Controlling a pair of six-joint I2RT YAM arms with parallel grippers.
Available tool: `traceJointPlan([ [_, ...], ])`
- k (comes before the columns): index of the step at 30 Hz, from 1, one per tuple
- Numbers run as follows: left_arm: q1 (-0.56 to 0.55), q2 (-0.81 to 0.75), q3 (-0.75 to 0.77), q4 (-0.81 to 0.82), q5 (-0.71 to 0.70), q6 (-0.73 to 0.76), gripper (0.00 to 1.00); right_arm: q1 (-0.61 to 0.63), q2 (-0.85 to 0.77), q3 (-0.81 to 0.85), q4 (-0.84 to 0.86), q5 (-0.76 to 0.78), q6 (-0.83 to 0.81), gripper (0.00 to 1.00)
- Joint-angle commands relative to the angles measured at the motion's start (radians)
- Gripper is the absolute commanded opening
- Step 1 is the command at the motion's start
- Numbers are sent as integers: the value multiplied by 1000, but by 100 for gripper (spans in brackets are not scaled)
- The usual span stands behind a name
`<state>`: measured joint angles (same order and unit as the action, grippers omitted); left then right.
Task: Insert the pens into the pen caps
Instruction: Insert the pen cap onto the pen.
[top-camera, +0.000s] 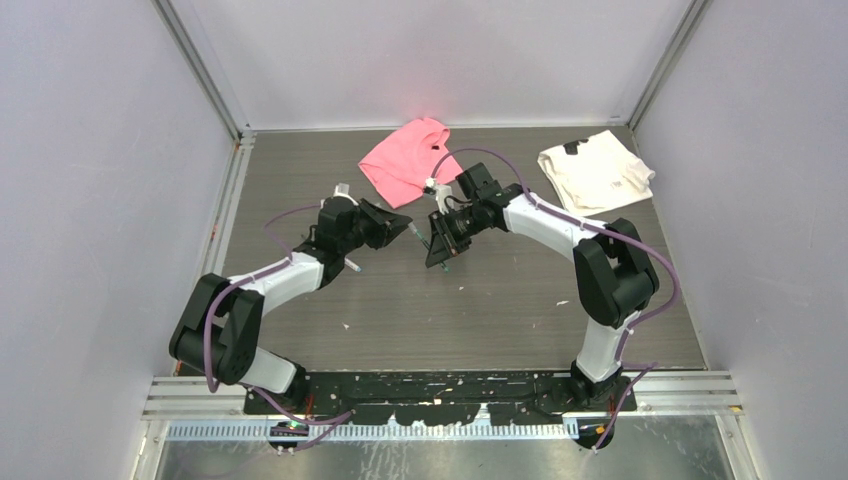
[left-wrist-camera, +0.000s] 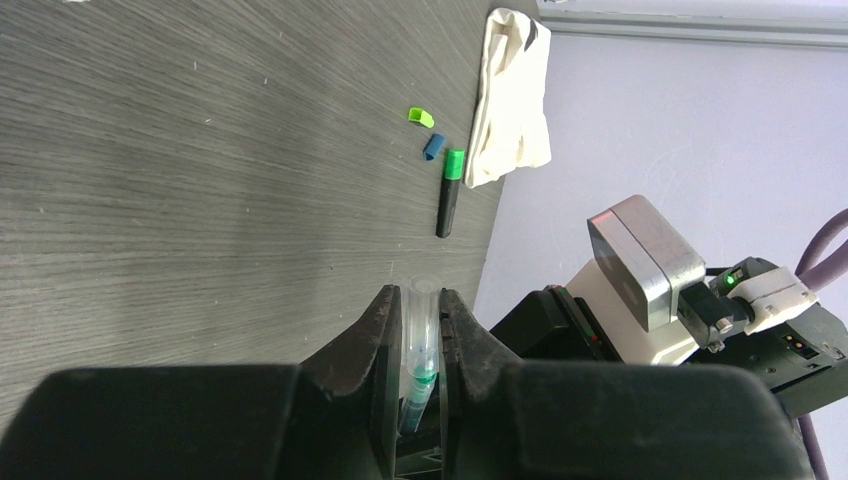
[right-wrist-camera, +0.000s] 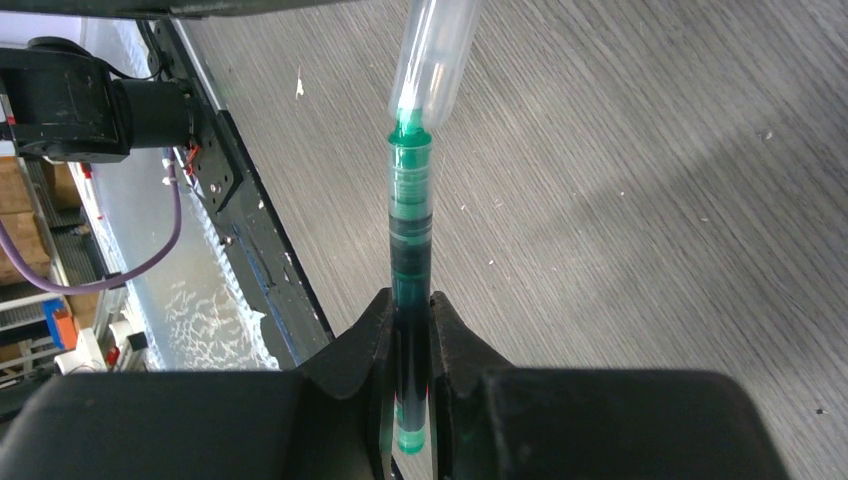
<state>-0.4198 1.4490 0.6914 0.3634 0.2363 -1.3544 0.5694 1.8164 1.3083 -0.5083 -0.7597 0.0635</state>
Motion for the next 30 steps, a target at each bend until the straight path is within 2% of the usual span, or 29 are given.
traceJointPlan([
  [1,-10,9,30,40,19,23,1,6,14,58,3,-10,13,1],
  [16,-77,-42,109,-154,-61,201,1,4,34,103,38,2,116,1],
  [30,-93,-153,53,-170,-190,121,1,5,1,62,103,95,196,1],
])
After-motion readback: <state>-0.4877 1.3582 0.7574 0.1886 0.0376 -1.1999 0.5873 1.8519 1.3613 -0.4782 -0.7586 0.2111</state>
